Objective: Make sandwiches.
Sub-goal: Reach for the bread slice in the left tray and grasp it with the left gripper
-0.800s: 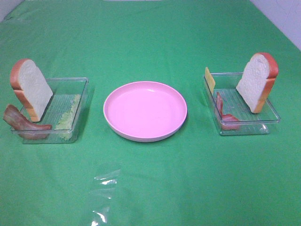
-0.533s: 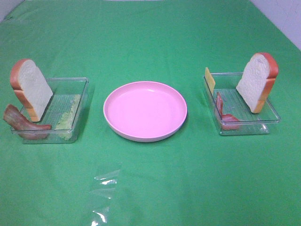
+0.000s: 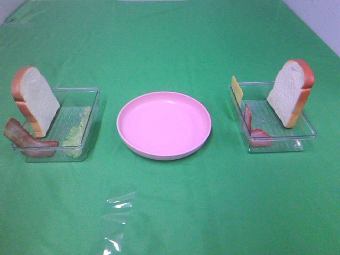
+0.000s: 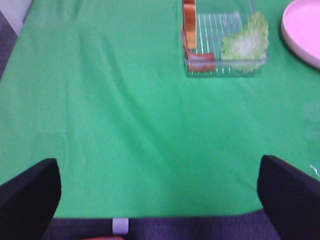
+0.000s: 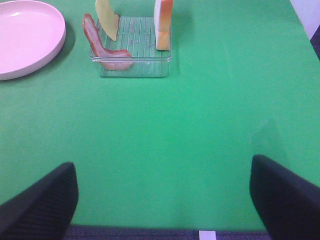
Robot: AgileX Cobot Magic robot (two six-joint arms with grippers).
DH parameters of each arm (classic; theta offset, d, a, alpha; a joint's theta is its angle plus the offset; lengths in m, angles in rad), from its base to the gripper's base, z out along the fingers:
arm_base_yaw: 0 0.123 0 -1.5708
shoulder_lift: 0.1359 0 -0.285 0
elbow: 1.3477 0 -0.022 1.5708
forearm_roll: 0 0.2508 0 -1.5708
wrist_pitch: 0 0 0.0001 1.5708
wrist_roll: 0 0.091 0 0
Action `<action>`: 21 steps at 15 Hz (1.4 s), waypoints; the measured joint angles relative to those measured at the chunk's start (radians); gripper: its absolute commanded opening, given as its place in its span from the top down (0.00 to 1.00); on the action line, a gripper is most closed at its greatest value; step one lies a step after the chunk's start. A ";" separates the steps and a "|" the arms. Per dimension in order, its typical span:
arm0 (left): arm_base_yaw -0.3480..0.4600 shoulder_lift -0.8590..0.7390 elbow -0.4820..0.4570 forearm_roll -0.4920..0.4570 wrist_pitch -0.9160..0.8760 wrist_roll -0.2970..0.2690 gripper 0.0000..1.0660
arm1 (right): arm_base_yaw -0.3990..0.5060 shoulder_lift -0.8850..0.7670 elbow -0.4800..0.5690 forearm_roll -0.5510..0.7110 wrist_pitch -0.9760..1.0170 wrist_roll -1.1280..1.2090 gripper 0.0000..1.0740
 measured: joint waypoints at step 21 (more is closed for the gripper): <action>-0.061 1.640 -1.122 0.018 0.041 0.070 0.05 | 0.000 0.000 0.000 0.000 0.000 0.000 0.16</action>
